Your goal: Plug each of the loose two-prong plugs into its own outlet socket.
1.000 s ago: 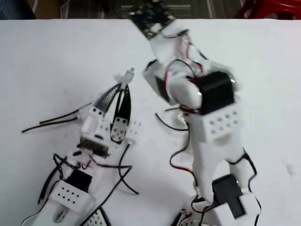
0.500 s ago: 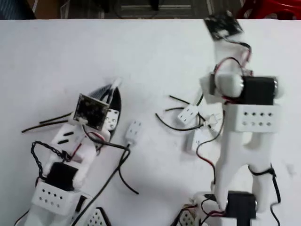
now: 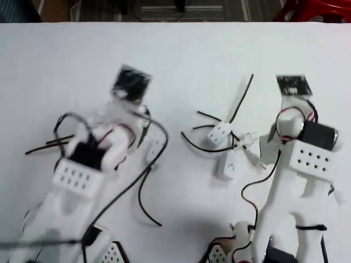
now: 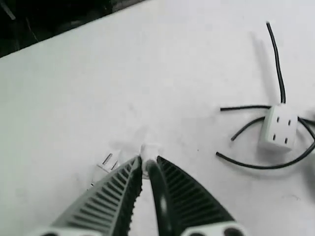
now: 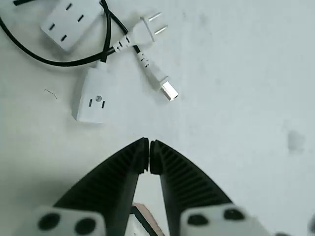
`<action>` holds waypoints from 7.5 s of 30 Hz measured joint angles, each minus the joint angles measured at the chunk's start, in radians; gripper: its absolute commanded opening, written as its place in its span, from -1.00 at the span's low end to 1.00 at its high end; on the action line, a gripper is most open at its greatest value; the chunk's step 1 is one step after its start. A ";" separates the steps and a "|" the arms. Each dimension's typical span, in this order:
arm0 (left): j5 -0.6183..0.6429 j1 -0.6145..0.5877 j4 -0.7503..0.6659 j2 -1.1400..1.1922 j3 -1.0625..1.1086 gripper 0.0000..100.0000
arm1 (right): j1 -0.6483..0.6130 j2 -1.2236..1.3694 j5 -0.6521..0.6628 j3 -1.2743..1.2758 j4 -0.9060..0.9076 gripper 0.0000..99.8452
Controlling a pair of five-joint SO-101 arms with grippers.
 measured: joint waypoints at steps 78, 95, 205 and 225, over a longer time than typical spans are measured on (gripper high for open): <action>1.462 0.100 0.476 0.730 -0.571 -0.95 | 0.187 -0.267 0.058 0.812 -0.532 -0.95; 1.476 0.064 0.540 0.829 -0.651 -0.95 | 0.187 -0.267 0.058 0.812 -0.532 -0.95; -0.824 -0.204 0.298 -0.092 0.503 -0.67 | 0.164 -0.267 0.058 0.858 -0.588 -0.95; -0.879 -0.175 0.304 -0.089 0.502 -0.95 | 0.163 -0.267 0.058 0.858 -0.588 -0.95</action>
